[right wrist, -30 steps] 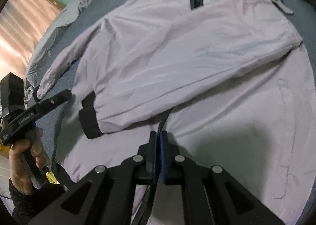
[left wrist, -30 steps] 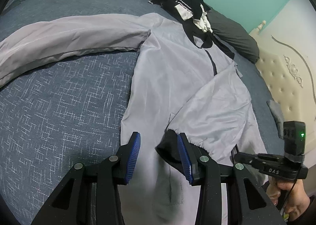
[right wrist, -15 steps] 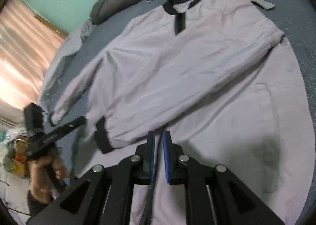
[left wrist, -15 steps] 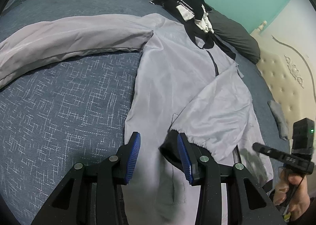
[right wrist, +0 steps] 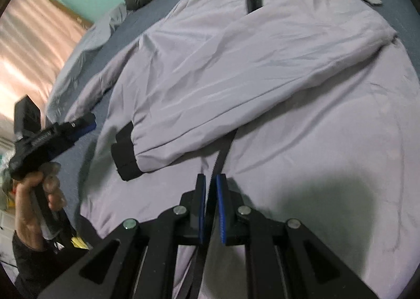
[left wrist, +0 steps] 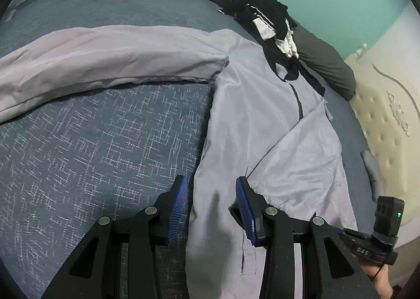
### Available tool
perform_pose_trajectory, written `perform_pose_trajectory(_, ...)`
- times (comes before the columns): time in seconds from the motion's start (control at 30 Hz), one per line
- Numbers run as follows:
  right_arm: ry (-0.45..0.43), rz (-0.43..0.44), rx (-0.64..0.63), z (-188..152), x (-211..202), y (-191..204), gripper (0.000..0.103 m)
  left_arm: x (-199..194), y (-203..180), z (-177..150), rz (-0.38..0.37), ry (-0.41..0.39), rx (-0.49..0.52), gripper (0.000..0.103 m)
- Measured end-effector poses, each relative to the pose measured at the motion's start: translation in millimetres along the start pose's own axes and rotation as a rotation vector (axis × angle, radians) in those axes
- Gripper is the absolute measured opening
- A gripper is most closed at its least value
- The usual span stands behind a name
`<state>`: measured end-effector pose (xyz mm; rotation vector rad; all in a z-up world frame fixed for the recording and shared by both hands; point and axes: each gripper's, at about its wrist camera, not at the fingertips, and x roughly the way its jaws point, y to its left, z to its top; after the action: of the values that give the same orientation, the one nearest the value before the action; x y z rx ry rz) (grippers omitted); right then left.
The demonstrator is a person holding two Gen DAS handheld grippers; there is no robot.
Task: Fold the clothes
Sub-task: 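Move the left gripper to the spread sleeve's black cuff and grasp it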
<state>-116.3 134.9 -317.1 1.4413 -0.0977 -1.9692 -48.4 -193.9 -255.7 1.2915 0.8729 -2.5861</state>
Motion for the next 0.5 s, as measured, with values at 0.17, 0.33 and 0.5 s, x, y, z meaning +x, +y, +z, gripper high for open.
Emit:
perform_pose_trajectory(0.17, 0.038, 0.006, -0.021, -19, -4, -1, 0.01, -10, -5, 6, 0.018, 0.005, 0.022, 0.043)
perform_pose_trajectory(0.33, 0.056, 0.035, -0.026, -26, 10, 8, 0.01, -27, -1, 14, 0.035, 0.007, 0.027, 0.043)
perform_pose_trajectory(0.5, -0.011, 0.045, 0.01, -23, -12, -4, 0.009, -53, 27, 24, 0.077, -0.009, -0.017, 0.043)
